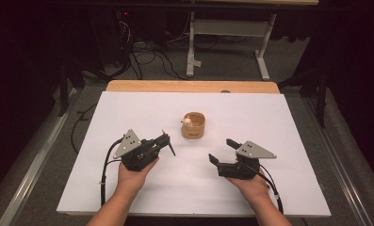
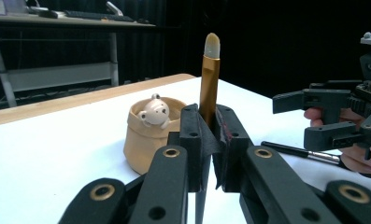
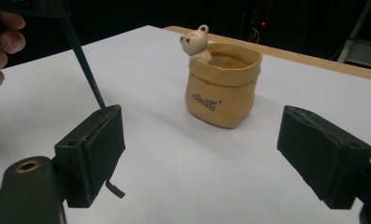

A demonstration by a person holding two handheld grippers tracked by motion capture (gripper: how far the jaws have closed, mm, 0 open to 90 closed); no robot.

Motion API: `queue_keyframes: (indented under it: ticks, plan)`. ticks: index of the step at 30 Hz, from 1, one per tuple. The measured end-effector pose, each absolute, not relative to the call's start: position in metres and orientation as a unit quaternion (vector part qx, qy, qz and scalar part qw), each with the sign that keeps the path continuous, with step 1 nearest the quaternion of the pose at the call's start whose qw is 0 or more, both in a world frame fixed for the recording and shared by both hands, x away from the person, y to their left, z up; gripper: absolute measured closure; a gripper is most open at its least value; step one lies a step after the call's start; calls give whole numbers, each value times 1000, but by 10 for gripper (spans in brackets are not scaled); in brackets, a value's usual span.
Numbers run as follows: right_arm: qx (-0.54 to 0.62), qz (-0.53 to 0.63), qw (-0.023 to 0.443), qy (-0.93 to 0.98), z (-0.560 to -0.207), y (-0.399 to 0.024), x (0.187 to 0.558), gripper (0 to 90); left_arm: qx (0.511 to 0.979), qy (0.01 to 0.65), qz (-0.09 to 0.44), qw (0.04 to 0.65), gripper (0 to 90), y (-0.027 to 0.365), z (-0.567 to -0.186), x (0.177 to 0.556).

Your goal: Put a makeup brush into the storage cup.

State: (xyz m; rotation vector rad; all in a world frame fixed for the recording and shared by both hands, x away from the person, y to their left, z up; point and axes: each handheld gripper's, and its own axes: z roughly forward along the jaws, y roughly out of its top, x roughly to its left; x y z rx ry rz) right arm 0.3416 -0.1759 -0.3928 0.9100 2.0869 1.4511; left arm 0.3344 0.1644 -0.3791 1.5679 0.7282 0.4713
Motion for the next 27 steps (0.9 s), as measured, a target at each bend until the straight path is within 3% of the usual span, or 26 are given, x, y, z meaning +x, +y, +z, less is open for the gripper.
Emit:
queue_keyframes:
  ticks: [6,13,27]
  plan:
    - [329,508,235,761,-392,-189,344,128,682,320,208,624,830,167,-379,335]
    - [337,505,241,757,-395,-197,342,23,684,319,210,621,830,165,-379,335]
    - [325,504,240,763,-401,-198,334,9,681,322,210,623,830,163,-377,337]
